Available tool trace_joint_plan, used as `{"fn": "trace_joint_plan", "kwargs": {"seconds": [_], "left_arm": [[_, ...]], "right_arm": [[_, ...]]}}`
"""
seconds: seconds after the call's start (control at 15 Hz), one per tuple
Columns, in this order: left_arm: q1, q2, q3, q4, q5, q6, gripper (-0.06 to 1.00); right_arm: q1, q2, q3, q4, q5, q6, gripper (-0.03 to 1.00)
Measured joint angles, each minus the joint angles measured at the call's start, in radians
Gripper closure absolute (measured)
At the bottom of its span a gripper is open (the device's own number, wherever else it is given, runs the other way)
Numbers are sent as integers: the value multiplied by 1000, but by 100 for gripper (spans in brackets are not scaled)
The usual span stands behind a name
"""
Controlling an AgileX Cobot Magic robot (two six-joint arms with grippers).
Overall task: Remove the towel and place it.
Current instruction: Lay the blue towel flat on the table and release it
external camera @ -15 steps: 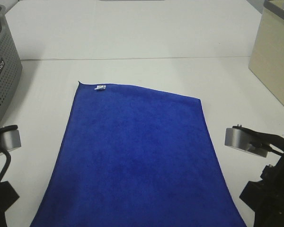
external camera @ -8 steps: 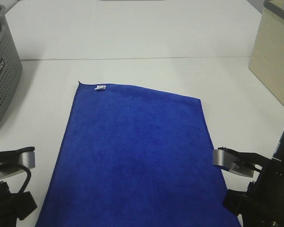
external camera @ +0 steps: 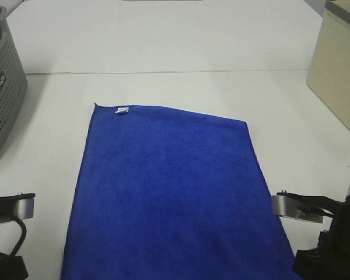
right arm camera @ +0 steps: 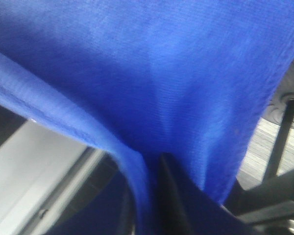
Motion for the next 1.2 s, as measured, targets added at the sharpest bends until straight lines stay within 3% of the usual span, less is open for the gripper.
{"fn": "trace_joint_plan", "kwargs": {"seconds": [0.4, 0.6, 0.93, 1.2], "left_arm": [[6, 0, 0, -1, 3, 0, 62], [6, 0, 0, -5, 3, -1, 51], [6, 0, -106, 0, 34, -1, 50], [6, 1, -286, 125, 19, -14, 41]], "right_arm": [[0, 0, 4, 72, -1, -8, 35], [0, 0, -26, 47, 8, -8, 31], [0, 1, -211, -7, 48, 24, 31], [-27, 2, -407, -54, 52, 92, 31]]}}
